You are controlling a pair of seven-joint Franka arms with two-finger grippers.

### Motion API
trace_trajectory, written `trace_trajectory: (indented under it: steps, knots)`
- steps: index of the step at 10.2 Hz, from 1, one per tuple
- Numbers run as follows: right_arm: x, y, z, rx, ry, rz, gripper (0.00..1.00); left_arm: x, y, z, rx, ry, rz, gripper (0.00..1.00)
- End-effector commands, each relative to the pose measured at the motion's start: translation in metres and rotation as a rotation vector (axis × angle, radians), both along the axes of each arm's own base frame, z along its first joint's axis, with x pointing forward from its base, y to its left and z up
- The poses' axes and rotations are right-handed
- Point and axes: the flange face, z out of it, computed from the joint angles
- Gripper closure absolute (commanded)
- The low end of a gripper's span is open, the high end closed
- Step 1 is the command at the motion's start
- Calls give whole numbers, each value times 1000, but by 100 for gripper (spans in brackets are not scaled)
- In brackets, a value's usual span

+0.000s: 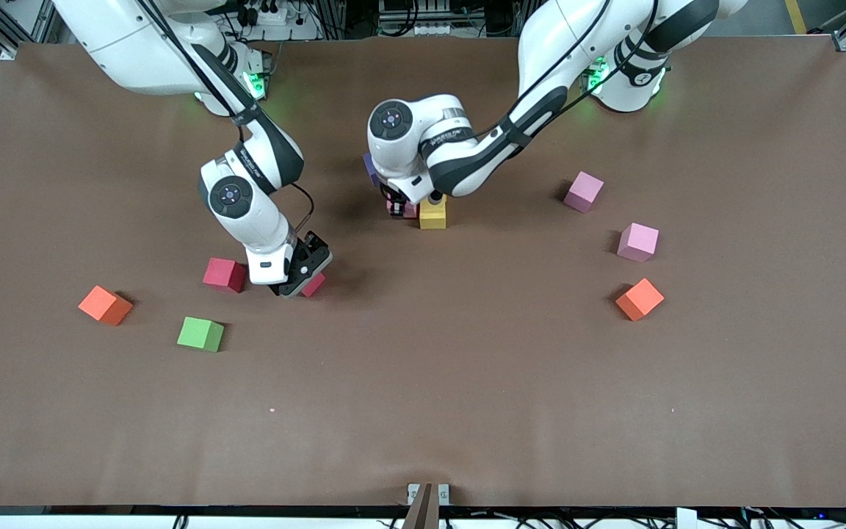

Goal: Form number 2 with 11 blocks
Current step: 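Lower the pink cube below the yellow column with the left gripper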

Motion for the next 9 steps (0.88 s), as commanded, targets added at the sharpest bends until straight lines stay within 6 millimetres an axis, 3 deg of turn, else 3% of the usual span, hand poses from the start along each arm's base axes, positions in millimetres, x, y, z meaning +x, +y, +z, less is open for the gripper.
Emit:
trace_trajectory:
  steps: [1,3,7,9]
  knots:
    - [3,-8,-4,3,-5,12,0,2,-5,2,-1,-11,93,86]
    - [2,-8,-8,-1,1,17,0,3,-5,1,-12,-16,93,86]
    - [2,-6,-6,1,0,9,36,10,-3,-4,-26,-27,94,86]
    - [2,-7,-7,2,3,-3,43,10,-3,-8,-29,-27,94,86]
